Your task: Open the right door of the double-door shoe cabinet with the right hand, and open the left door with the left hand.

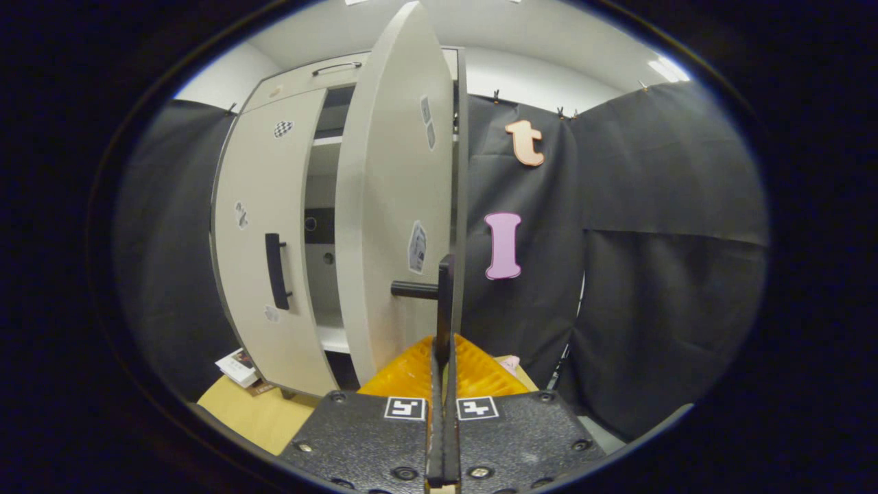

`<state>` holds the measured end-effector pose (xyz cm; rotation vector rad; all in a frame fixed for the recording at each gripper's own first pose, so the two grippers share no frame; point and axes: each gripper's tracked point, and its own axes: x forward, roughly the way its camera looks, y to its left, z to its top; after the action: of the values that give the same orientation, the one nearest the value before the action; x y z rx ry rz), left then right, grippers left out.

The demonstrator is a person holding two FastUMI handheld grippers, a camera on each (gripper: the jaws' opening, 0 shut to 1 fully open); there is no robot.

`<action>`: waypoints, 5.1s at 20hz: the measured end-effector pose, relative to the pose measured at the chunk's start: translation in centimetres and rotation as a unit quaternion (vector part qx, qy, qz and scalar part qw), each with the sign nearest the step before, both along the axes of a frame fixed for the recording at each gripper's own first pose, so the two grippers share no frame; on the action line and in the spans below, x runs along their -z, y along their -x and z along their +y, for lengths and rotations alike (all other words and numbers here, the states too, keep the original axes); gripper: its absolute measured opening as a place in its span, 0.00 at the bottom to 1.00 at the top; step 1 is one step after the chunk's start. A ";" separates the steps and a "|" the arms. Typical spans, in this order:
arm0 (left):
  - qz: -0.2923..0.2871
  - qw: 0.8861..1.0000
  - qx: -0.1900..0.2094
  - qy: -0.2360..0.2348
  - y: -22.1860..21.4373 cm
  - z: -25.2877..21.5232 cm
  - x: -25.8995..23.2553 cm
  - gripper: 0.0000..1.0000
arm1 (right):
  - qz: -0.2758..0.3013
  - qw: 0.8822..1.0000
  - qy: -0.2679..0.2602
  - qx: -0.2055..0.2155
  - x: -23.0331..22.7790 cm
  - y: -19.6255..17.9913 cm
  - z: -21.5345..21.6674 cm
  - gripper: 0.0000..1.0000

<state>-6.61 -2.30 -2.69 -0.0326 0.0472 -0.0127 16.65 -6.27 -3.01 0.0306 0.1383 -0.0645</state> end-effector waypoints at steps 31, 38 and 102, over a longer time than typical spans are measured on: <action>0.007 1.000 -0.017 -0.009 -3.3 -4.1 -0.7 1.00 | -0.048 0.998 0.022 0.019 -3.8 5.3 -8.2 0.79; 0.000 1.000 0.003 -0.028 -4.7 -0.3 -0.5 0.96 | -0.056 0.998 0.003 0.010 -3.4 12.1 -2.4 1.00; 0.015 0.999 0.048 -0.009 -41.1 -8.3 2.1 0.00 | 0.000 1.000 -0.010 -0.011 1.0 10.4 -1.5 1.00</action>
<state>34.49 -10.63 -4.79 -0.0131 0.0789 -0.1084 6.20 -7.74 -3.99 0.0495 0.1399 -0.0405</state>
